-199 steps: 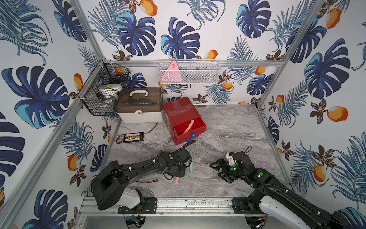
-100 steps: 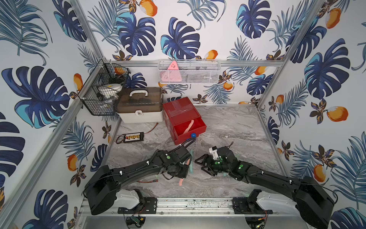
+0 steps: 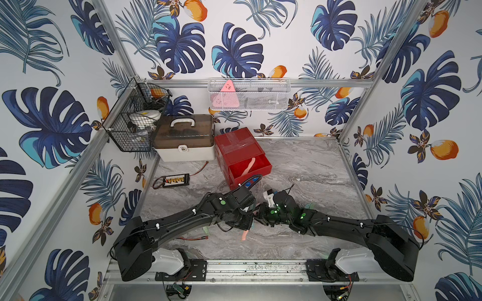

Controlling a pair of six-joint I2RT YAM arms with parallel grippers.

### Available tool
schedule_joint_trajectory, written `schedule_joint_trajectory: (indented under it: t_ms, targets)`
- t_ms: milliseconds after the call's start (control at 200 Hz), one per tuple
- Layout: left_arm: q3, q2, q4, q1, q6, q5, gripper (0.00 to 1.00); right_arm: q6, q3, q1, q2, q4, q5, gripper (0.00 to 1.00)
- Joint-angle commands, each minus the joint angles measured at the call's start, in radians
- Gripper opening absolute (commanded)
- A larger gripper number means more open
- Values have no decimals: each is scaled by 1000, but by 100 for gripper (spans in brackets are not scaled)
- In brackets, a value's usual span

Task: Place the fruit knives into the drawer by color
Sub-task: Pick up the fruit knife from the center of the board.

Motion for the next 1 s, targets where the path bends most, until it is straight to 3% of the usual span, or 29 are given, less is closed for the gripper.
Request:
schedule_joint_trajectory:
  t_ms: [0,80,110,190,250,525,721,996]
  targets:
    - [4,-10,-16,-1,17,-2,19,-13,6,2,-13,9,33,3]
    - [5,-9,-10,0,18,3,27,-16,6,2,-20,-2,40,0]
    - [7,-8,-10,-1,19,5,38,-17,7,2,-25,-7,44,0]
    - [19,-10,-16,0,28,6,81,-26,15,2,-44,-41,56,0]
    - [42,-12,-37,-1,38,-4,98,-34,20,2,-62,-72,60,0]
    - [164,-109,-167,-2,112,-74,99,-10,7,1,-216,-226,136,0]
    - [285,-186,-228,0,142,-167,99,16,114,0,-318,-368,213,0]
    - [500,-188,-316,18,218,-329,99,9,434,-10,-212,-495,273,0]
